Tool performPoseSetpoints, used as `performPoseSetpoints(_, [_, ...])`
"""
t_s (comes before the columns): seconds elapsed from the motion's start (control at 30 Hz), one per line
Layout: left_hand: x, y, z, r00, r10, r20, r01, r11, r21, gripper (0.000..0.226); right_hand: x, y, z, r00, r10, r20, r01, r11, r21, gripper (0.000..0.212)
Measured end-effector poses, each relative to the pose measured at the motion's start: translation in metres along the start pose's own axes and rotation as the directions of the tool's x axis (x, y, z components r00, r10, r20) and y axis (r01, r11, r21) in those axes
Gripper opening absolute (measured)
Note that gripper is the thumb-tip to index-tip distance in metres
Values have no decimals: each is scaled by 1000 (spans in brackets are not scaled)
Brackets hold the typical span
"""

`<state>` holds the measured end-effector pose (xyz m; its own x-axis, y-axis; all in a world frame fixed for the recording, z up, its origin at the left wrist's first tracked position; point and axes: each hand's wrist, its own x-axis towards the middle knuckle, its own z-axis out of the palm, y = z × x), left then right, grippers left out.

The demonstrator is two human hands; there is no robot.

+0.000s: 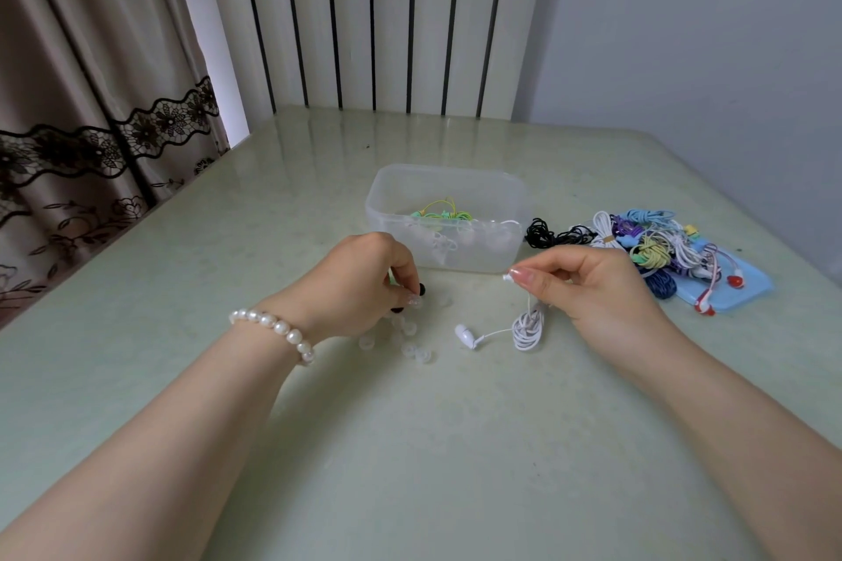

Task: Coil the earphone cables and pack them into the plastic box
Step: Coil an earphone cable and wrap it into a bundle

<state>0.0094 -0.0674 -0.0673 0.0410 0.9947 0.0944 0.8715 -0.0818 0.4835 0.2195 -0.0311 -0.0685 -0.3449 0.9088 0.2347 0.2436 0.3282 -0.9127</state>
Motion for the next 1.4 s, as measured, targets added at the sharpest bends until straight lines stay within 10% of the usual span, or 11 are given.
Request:
performPoseSetpoints(0.27, [-1,0,0,1000,0,-10,0,1000,-23,17,1,2,-1,1000,-8,-17,8,1000,4,8])
performPoseSetpoints(0.37, [-1,7,3,991,-65,-117,29,958,-285,20,1,1,0,1000,2,7,-3,997,71,12])
performPoseSetpoints(0.5, [-6,29,15,983,-179,28,103,426,-899,15,-1,-1,1,1000,27,-1,-26,980,199,16])
performPoseSetpoints(0.67, [-8,40,30,953,-177,247,260,52,-964,11,-1,-2,0,998,57,-15,-52,969,243,10])
performPoseSetpoints(1.4, [-10,42,35,954,-214,212,237,97,-967,11,-2,0,5,997,-69,19,68,997,37,21])
